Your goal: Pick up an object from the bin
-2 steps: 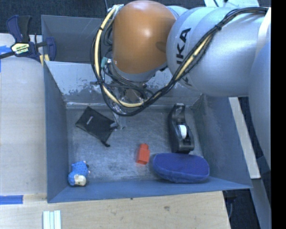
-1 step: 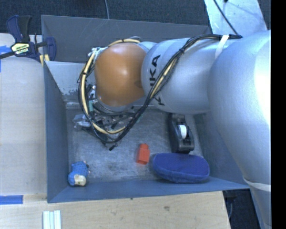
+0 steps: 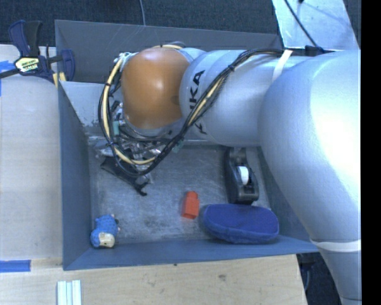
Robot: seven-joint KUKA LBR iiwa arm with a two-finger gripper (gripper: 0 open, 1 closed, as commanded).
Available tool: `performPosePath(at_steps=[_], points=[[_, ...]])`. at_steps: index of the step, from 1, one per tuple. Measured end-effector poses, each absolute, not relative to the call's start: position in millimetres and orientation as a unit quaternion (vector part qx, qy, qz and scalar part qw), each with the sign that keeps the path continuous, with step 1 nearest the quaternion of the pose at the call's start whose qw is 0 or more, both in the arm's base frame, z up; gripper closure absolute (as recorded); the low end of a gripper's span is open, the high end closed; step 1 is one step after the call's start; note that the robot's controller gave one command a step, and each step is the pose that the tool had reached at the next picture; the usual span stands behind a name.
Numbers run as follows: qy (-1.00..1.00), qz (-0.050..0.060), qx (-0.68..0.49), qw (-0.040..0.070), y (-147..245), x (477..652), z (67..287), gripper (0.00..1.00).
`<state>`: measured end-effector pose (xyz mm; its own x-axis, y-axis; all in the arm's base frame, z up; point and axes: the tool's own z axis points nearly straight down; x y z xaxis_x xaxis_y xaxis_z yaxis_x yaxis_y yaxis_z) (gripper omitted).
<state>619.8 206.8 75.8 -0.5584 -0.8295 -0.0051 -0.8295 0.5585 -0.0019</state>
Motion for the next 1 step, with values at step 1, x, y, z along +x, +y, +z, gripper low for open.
performPosePath(at_steps=[1], points=[[0.878, -0.002, -0.479, -0.001, 243.3, 548.6, 70.7, 0.0]])
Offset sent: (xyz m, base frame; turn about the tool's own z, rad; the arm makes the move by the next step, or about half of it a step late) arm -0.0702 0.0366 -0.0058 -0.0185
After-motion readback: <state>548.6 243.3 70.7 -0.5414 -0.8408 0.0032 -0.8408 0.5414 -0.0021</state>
